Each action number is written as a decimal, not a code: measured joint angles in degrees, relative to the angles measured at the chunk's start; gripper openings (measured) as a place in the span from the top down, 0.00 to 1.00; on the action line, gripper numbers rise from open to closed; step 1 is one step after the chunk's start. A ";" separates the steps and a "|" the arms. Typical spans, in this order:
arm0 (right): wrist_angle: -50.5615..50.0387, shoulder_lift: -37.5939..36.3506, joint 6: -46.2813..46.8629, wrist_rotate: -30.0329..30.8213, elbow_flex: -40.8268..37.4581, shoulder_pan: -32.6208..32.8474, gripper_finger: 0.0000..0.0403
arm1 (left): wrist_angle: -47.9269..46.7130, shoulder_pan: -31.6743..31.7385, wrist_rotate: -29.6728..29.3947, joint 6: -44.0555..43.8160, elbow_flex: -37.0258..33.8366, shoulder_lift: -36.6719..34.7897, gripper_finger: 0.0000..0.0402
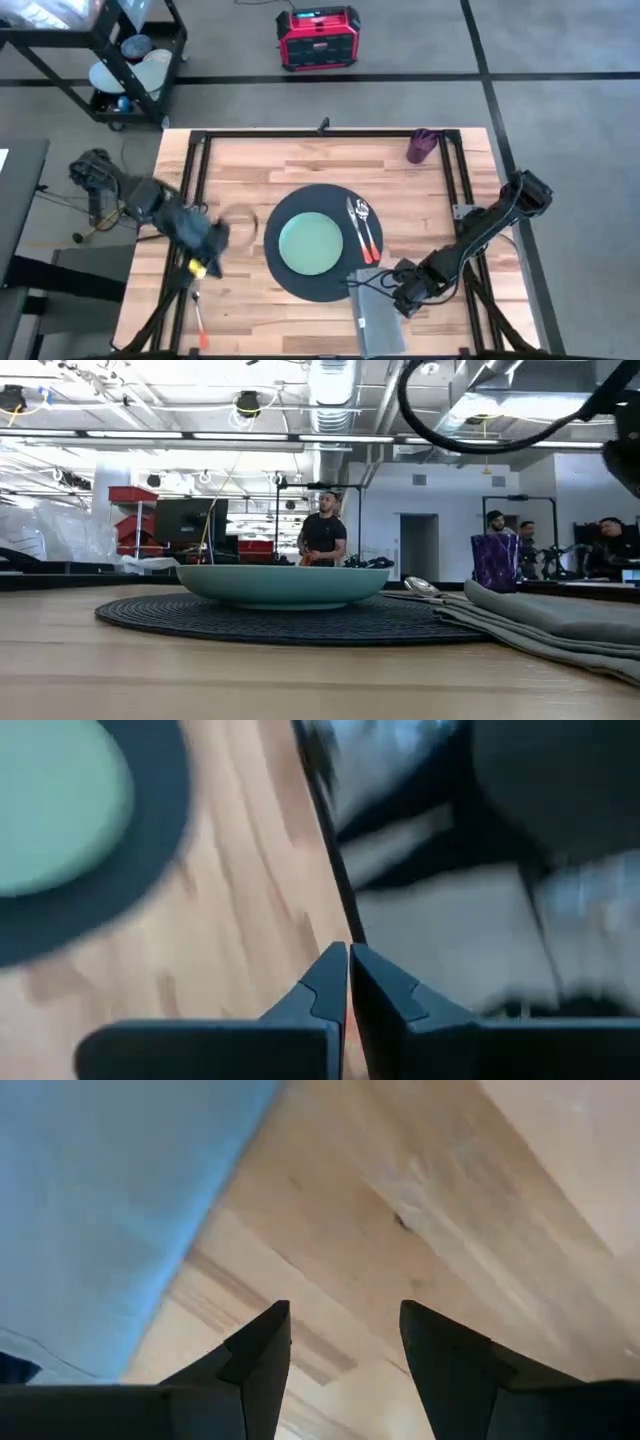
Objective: Set table place
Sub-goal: Put the orange fork on the gray table napkin
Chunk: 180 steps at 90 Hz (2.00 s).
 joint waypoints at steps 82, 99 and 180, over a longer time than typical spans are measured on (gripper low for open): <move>0.34 0.00 -2.52 -9.54 0.00 -0.03 0.56 | 34.31 -24.49 -22.31 -9.58 -18.67 13.58 1.00; 0.59 0.00 -2.51 -13.32 0.09 0.08 0.56 | 43.49 -28.08 -23.66 -18.88 -24.70 13.58 1.00; 4.24 0.00 -1.95 -14.81 0.09 0.15 0.56 | 39.38 -34.72 -11.99 -39.27 -32.66 14.91 1.00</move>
